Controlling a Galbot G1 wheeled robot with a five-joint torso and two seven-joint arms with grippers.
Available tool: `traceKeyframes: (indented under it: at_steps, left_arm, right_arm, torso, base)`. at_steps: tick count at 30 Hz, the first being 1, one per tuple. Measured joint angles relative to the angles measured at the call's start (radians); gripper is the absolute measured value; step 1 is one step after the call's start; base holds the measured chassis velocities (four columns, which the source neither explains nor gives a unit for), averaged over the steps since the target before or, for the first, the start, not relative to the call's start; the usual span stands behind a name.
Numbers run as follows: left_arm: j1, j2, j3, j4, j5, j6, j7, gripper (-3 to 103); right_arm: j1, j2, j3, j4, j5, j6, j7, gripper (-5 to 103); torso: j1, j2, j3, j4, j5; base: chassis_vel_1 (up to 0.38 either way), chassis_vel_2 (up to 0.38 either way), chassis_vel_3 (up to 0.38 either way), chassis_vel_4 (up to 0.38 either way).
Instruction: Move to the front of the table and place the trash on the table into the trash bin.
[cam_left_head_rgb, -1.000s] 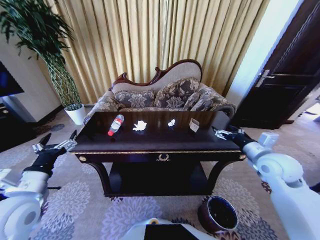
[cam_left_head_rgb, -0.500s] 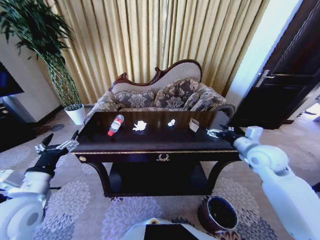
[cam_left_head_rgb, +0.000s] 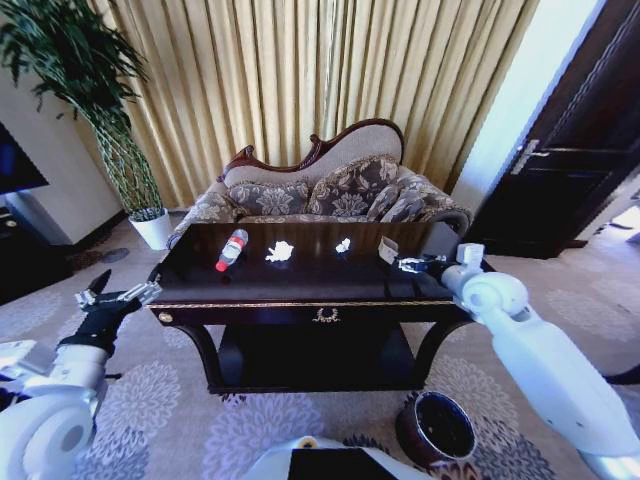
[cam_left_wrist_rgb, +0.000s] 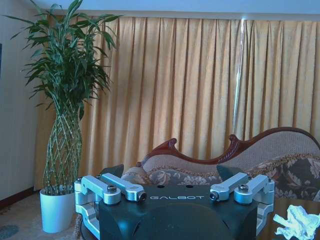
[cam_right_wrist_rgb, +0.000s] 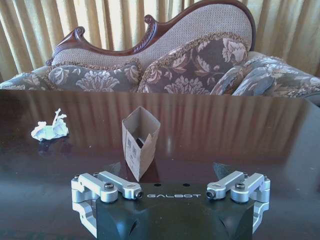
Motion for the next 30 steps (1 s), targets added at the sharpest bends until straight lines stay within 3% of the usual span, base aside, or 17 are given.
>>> traceKeyframes:
  at_steps: [14,16,22,25,28,30]
  left_arm:
    - [0.004,-0.006,-0.006,-0.003,0.003,0.001,-0.002,100]
    - [0.004,-0.008,-0.007,-0.003,0.003,0.001,-0.002,100]
    - [0.003,-0.008,-0.011,0.000,0.003,0.001,-0.002,100]
    - [0.001,-0.007,-0.008,0.000,0.003,0.001,-0.002,100]
    - [0.001,-0.008,-0.006,0.000,0.003,0.001,-0.002,100]
    - [0.001,-0.009,-0.005,0.001,0.004,0.001,-0.002,100]
  right_arm:
    - [0.091,0.055,-0.097,-0.055,-0.023,0.004,-0.008,101]
    - [0.102,0.057,-0.102,-0.067,-0.030,0.005,-0.012,92]
    - [0.105,0.055,-0.100,-0.077,-0.052,0.009,-0.046,77]
    - [0.103,0.053,-0.094,-0.079,-0.054,0.010,-0.051,60]
    - [0.101,0.054,-0.092,-0.080,-0.054,0.011,-0.053,54]
    - [0.100,0.054,-0.090,-0.081,-0.054,0.012,-0.057,44]
  torso:
    - [0.000,0.000,0.000,-0.0001,-0.0001]
    - [0.000,0.000,0.000,0.0000,-0.0001]
    - [0.000,0.000,0.000,-0.0001,-0.0001]
    - [0.000,0.000,0.000,-0.0001,-0.0001]
    - [0.000,0.000,0.000,-0.0002,0.0000]
    - [0.000,0.000,0.000,-0.0001,-0.0001]
  base:
    - [0.000,0.000,0.000,0.000]
    - [0.000,0.000,0.000,0.000]
    - [0.000,0.000,0.000,0.000]
    - [0.000,0.000,0.000,0.000]
    - [0.000,0.000,0.000,0.000]
    - [0.000,0.000,0.000,0.000]
